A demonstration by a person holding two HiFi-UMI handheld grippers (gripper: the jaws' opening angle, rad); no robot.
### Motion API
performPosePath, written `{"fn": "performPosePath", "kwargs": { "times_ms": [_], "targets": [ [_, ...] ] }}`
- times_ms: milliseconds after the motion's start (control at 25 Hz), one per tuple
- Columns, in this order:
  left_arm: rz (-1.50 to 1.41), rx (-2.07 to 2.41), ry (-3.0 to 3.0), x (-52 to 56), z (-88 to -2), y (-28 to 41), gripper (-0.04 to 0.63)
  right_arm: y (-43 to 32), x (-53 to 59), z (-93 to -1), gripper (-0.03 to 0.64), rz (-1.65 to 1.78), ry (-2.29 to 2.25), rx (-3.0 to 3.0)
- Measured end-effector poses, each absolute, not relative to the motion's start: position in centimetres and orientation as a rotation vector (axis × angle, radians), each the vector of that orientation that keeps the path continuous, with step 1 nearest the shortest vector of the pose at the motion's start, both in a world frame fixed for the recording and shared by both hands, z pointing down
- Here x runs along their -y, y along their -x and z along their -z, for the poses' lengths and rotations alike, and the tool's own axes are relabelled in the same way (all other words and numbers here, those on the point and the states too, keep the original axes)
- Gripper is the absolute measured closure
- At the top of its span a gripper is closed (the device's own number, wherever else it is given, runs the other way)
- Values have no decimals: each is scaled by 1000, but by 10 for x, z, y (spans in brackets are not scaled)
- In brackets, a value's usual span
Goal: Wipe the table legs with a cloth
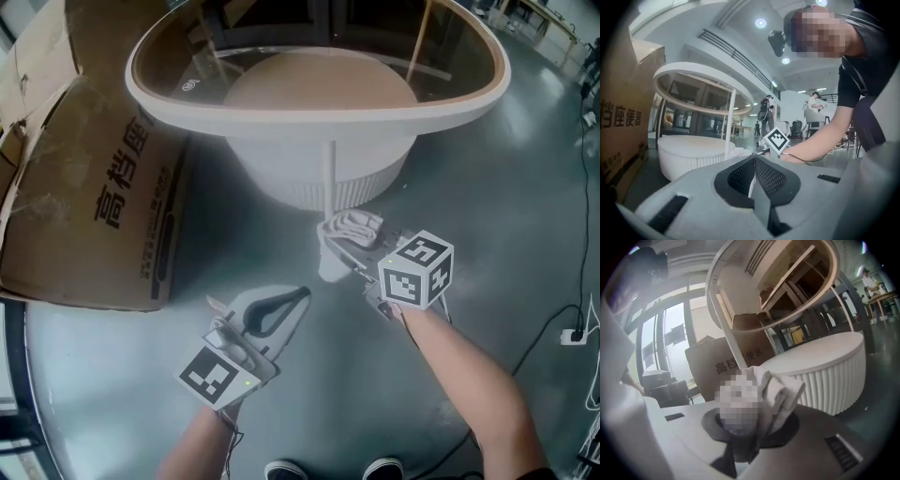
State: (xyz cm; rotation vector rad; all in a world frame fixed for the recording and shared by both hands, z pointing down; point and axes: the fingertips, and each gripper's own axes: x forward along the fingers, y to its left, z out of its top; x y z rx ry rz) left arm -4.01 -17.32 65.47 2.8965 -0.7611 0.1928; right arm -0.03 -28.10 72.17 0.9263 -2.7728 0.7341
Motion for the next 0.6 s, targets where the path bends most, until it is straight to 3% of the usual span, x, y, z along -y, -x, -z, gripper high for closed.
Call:
{"fn": "performPosePath", "kwargs": {
  "times_ms": [280, 600],
  "targets": [
    [-194, 751, -2851, 157, -673, 42, 591, 2, 280, -739, 541, -668, -958, 2771],
    [-216, 712, -2826, 140, -687, 40, 591, -3, 274, -838, 541, -787, -958, 2549]
  ]
}}
